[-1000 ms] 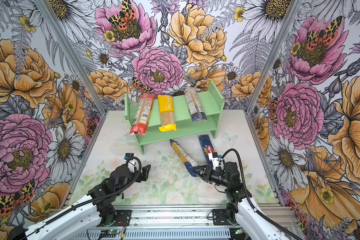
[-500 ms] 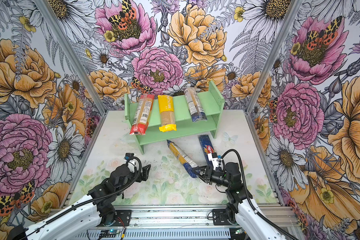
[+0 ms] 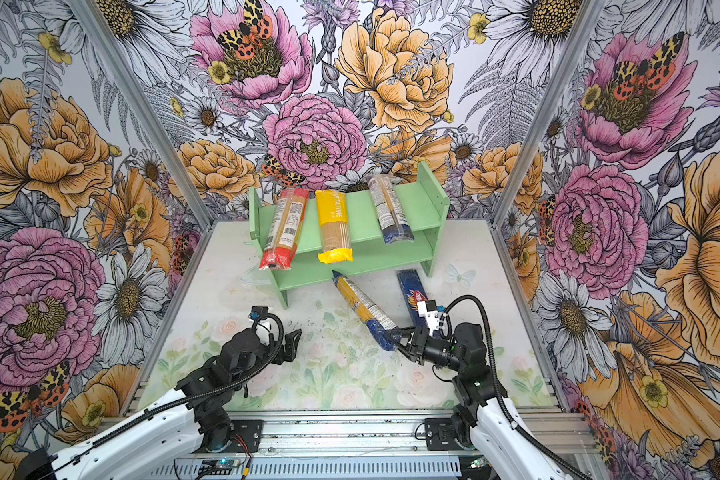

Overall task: Place and organize the pasta boxes and bags onto the shelf
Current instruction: 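Raise the white-labelled pack upright with the right gripper toward the shelf, then carry the upright pack toward the shelf with the right gripper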

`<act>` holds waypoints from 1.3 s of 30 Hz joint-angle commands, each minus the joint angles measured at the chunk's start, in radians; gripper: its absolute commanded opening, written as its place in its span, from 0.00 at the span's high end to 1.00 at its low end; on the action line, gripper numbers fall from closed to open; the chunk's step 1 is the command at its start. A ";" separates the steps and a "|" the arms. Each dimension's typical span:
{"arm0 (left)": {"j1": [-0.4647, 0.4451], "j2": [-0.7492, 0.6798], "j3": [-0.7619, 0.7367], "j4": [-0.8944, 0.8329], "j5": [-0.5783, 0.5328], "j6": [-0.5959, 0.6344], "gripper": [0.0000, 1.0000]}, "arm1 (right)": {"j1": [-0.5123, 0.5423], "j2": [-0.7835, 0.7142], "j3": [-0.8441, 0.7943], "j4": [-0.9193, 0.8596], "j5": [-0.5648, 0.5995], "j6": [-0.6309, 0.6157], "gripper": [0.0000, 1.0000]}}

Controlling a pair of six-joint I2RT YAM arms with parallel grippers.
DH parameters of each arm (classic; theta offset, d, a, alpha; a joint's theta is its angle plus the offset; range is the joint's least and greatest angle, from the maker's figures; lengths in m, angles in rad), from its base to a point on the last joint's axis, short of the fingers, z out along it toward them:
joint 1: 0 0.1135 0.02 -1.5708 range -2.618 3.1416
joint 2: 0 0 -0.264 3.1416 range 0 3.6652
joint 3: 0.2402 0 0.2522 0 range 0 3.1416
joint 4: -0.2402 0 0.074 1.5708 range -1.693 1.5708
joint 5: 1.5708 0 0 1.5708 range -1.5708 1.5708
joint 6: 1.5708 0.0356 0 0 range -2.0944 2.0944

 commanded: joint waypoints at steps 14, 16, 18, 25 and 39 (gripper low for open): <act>0.010 0.003 0.024 0.028 0.031 -0.004 0.01 | -0.005 0.091 0.083 0.429 0.006 0.053 1.00; 0.011 0.003 0.024 0.029 0.033 -0.004 0.01 | -0.005 0.123 0.087 0.471 0.015 0.058 1.00; 0.012 0.002 0.024 0.027 0.034 -0.004 0.01 | -0.005 0.154 0.093 0.507 0.024 0.060 1.00; 0.012 0.002 0.025 0.030 0.034 -0.003 0.01 | -0.004 0.238 0.139 0.561 0.047 0.020 1.00; 0.012 0.001 0.025 0.030 0.035 -0.003 0.01 | 0.006 0.416 0.180 0.699 0.113 -0.008 1.00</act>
